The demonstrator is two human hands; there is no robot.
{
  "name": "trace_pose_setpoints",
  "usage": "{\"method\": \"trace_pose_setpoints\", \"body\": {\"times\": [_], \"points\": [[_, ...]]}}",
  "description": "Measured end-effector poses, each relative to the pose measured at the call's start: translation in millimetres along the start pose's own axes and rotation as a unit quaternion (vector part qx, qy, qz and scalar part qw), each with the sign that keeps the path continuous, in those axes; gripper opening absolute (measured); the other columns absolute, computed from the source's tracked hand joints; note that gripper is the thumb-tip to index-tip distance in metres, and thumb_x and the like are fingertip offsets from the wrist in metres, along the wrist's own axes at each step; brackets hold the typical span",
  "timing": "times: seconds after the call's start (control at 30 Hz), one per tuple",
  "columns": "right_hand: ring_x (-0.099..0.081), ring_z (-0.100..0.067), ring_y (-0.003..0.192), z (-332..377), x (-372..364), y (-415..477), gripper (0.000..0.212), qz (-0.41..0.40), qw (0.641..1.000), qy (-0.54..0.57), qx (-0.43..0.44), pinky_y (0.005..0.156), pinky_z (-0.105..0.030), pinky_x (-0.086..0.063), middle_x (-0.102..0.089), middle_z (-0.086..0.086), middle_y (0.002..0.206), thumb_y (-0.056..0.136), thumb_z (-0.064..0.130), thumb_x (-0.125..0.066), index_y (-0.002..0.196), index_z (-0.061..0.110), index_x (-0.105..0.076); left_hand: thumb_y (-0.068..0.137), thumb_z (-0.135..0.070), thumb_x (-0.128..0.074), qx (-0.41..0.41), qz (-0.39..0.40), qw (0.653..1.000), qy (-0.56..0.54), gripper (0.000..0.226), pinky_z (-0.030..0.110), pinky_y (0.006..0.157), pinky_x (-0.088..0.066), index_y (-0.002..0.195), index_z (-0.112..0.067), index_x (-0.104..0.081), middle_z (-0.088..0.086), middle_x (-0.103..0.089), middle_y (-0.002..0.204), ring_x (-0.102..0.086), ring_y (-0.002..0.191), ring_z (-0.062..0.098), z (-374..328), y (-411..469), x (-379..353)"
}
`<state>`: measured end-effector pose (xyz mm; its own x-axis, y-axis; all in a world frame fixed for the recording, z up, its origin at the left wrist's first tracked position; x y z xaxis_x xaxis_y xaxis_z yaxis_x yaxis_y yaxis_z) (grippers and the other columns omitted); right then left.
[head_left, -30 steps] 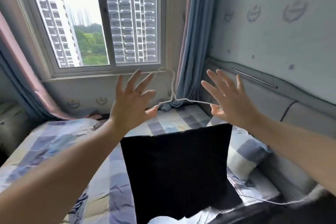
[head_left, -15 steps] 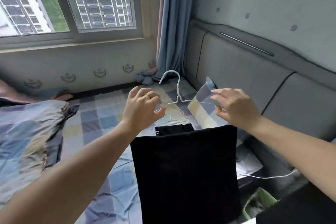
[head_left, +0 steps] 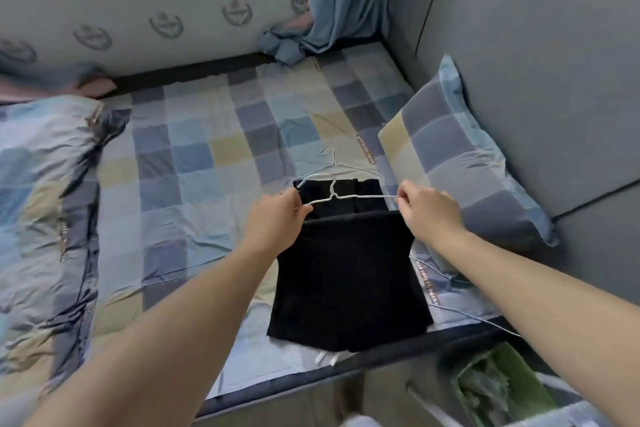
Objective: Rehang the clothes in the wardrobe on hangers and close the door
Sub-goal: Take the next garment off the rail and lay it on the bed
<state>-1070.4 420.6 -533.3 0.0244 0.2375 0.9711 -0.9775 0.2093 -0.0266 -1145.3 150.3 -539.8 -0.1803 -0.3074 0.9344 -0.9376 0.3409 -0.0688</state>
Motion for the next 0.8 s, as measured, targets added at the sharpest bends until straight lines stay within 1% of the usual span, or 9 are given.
{"method": "trace_pose_setpoints", "body": {"times": [0.07,0.17,0.3,0.43,0.57,0.63,0.7,0.73,0.8], "points": [[-0.048,-0.028,0.074,-11,-28,28,0.01,0.007,1.0,0.017,-0.014,0.069,-0.036,-0.034,-0.065,-0.004,0.093,0.101,0.027,-0.046,0.095,0.022,-0.052,0.1,-0.04,-0.052,0.035,0.026,0.999,-0.03,0.022,0.037,0.072,-0.04,0.096,-0.019,-0.056,0.002,-0.066,0.098,-0.058,0.092,0.029,5,23,-29],[-0.055,-0.03,0.091,-26,-74,66,0.018,0.014,1.0,0.013,-0.021,0.077,-0.039,-0.039,-0.065,-0.003,0.102,0.102,0.026,-0.044,0.107,0.021,-0.06,0.102,-0.031,-0.049,0.057,0.06,0.995,-0.05,0.013,0.039,0.078,-0.041,0.098,-0.02,-0.054,0.003,-0.064,0.103,-0.056,0.097,0.03,17,57,-74],[-0.053,-0.03,0.096,-48,-139,114,0.022,0.03,0.998,0.022,-0.051,0.079,-0.038,-0.038,-0.062,-0.005,0.106,0.103,0.025,-0.043,0.107,0.019,-0.064,0.102,-0.026,-0.047,0.083,0.092,0.99,-0.074,0.008,0.047,0.087,-0.046,0.098,-0.022,-0.053,0.003,-0.062,0.104,-0.054,0.101,0.031,40,98,-140],[-0.052,-0.031,0.101,-64,-203,159,0.023,0.04,0.995,0.057,-0.067,0.084,-0.042,-0.046,-0.062,-0.007,0.109,0.103,0.024,-0.044,0.108,0.015,-0.065,0.102,-0.027,-0.048,0.108,0.085,0.985,-0.102,0.009,0.049,0.087,-0.047,0.099,-0.022,-0.054,0.001,-0.063,0.103,-0.054,0.1,0.03,64,140,-207],[-0.05,-0.03,0.103,-77,-258,204,0.023,0.019,0.994,0.084,-0.066,0.083,-0.045,-0.048,-0.061,-0.008,0.109,0.103,0.022,-0.044,0.109,0.013,-0.063,0.102,-0.025,-0.048,0.108,0.057,0.983,-0.137,0.009,0.049,0.088,-0.046,0.101,-0.02,-0.055,0.0,-0.063,0.104,-0.055,0.101,0.029,89,189,-255],[-0.051,-0.03,0.107,-81,-280,223,0.023,0.011,0.994,0.096,-0.057,0.087,-0.042,-0.046,-0.06,-0.009,0.113,0.103,0.019,-0.044,0.115,0.011,-0.062,0.102,-0.024,-0.048,0.101,0.051,0.984,-0.14,0.007,0.049,0.088,-0.046,0.101,-0.02,-0.054,0.002,-0.063,0.103,-0.054,0.102,0.031,102,212,-273],[-0.049,-0.032,0.117,-86,-298,237,0.028,0.014,0.992,0.111,-0.057,0.097,-0.041,-0.042,-0.057,-0.012,0.124,0.101,0.016,-0.047,0.126,0.009,-0.059,0.101,-0.022,-0.05,0.095,0.048,0.981,-0.161,0.008,0.049,0.091,-0.047,0.106,-0.019,-0.054,0.002,-0.063,0.107,-0.053,0.106,0.031,111,229,-287],[-0.045,-0.033,0.126,-89,-305,242,0.035,0.027,0.991,0.114,-0.064,0.104,-0.041,-0.038,-0.053,-0.013,0.133,0.101,0.017,-0.048,0.134,0.008,-0.054,0.099,-0.02,-0.051,0.091,0.05,0.978,-0.18,0.013,0.048,0.093,-0.047,0.112,-0.019,-0.054,0.002,-0.063,0.111,-0.052,0.11,0.03,113,236,-292],[-0.024,-0.031,0.145,-94,-315,246,0.053,0.071,0.989,0.097,-0.09,0.118,-0.043,-0.023,-0.032,-0.012,0.156,0.101,0.024,-0.049,0.151,0.012,-0.034,0.096,-0.019,-0.056,0.079,0.065,0.976,-0.192,0.035,0.045,0.104,-0.042,0.13,-0.022,-0.05,0.002,-0.057,0.128,-0.045,0.125,0.029,112,244,-300]]}}
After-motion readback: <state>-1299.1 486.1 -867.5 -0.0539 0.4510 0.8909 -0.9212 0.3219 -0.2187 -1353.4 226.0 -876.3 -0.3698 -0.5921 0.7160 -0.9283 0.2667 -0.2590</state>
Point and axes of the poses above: each hand's wrist, its own y-axis towards the middle knuckle, its own x-axis out of the back of the hand, z = x × y, the point moved 2 cm from there along y, towards the middle knuckle
